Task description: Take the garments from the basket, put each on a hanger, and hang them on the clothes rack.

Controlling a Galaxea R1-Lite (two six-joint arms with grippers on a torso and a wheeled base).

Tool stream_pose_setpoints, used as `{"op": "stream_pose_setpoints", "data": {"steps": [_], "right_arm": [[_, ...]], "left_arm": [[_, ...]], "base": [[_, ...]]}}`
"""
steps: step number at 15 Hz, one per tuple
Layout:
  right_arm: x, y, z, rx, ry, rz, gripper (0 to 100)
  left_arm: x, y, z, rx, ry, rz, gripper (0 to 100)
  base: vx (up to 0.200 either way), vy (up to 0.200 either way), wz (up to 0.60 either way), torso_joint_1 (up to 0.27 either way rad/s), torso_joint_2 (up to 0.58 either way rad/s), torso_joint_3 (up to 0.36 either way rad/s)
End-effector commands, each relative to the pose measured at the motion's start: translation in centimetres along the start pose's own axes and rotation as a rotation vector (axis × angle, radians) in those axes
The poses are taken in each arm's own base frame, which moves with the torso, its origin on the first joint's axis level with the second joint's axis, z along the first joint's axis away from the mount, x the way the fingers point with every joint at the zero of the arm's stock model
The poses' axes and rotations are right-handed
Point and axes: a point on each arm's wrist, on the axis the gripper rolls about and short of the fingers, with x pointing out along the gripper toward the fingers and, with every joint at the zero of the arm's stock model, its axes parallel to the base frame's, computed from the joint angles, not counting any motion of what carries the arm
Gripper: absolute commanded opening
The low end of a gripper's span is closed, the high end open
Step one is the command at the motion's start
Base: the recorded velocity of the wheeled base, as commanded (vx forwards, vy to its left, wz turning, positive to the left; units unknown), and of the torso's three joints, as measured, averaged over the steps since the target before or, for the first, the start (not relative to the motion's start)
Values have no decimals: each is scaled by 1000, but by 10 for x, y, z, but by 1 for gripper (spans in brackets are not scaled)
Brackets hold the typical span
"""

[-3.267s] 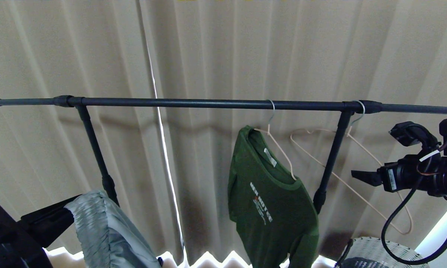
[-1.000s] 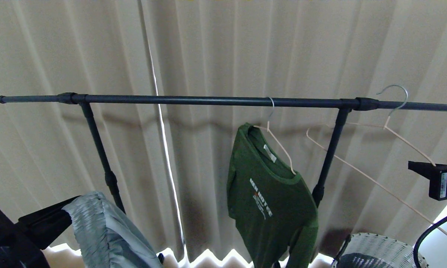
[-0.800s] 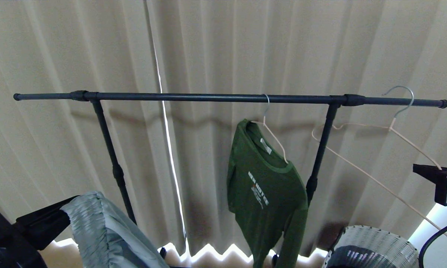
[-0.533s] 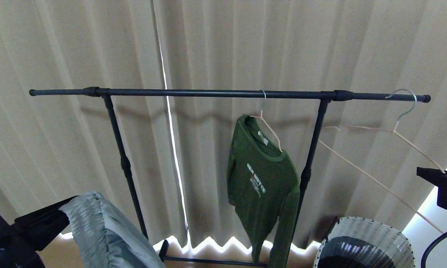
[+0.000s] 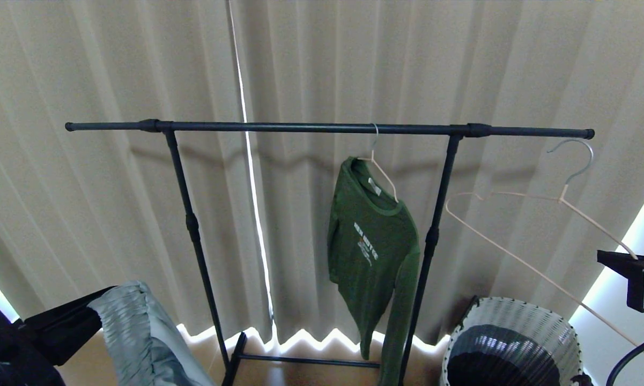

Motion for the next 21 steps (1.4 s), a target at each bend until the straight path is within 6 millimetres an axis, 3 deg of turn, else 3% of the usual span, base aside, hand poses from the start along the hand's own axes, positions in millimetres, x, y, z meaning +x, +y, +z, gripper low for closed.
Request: {"op": "stream_pose_setpoints", "data": {"steps": [1,7,17,21], "right_arm": [[1,0,-1,1,5,1,0],[-1,0,-3,1,5,1,0],[0,1,-5,2,11,4,0],[-5,1,-6,3,0,3,0]], "left_arm": [[0,0,0,0,-1,0,0],[0,0,1,0,-6,1,0],[0,0,-1,1,3,0,0],[-1,-1,-6,44,20,-2,0]], "base": [[0,0,0,0,0,0],[0,0,0,0,0,0],[0,200,0,5,3,2],[0,0,0,0,0,0]]}}
